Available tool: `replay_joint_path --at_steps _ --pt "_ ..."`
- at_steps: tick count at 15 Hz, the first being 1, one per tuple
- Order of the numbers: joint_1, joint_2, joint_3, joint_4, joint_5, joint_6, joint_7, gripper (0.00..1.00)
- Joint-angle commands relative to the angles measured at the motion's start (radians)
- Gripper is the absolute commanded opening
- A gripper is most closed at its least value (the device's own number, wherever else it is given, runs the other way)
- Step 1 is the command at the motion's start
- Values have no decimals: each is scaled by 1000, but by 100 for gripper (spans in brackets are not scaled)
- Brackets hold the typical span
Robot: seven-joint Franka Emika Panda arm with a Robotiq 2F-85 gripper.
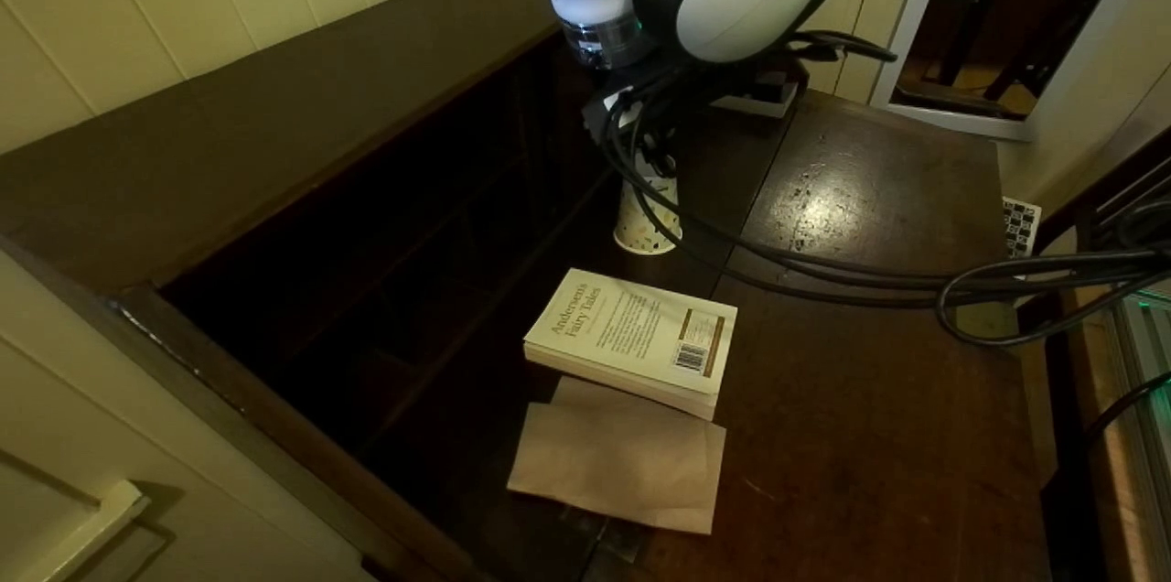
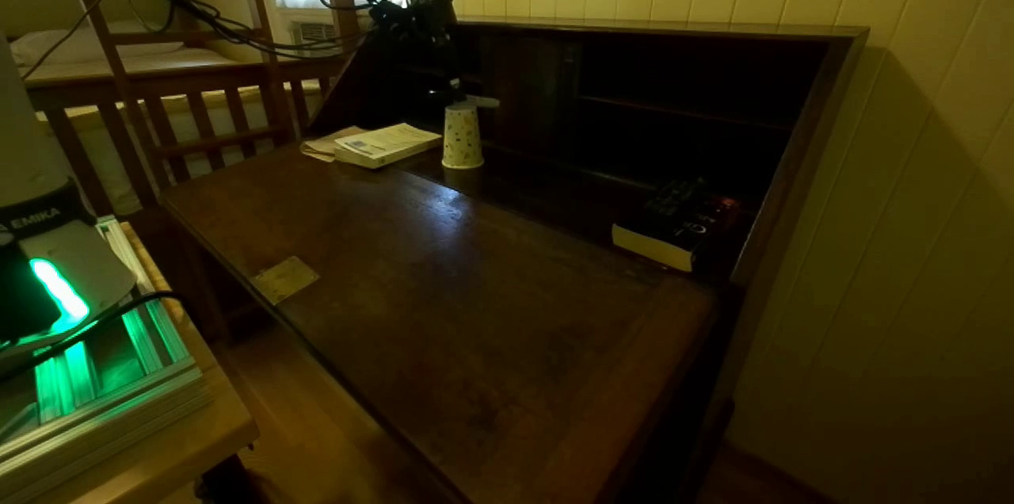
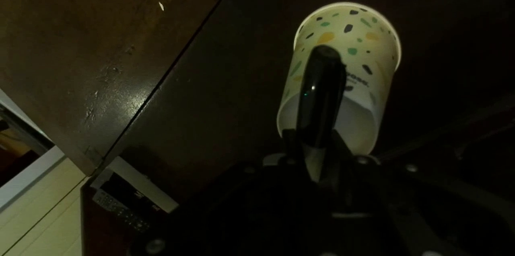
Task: Move the cup and pen to the bottom half of the desk, then place the pen on it
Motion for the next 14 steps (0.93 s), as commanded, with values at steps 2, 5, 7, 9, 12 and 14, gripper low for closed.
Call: replay_joint_path --at_steps 2,5,7,9,12,14 --pt "17 29 -7 36 -31 -38 29 5" --pt "20 37 -7 44 -35 -46 29 5" --pt "22 42 -7 54 -35 -54 31 45" --pt "22 43 -7 60 -34 -62 29 52" --pt "22 43 -8 68 -34 -65 29 74" --pt "21 43 -8 72 -35 -67 28 89"
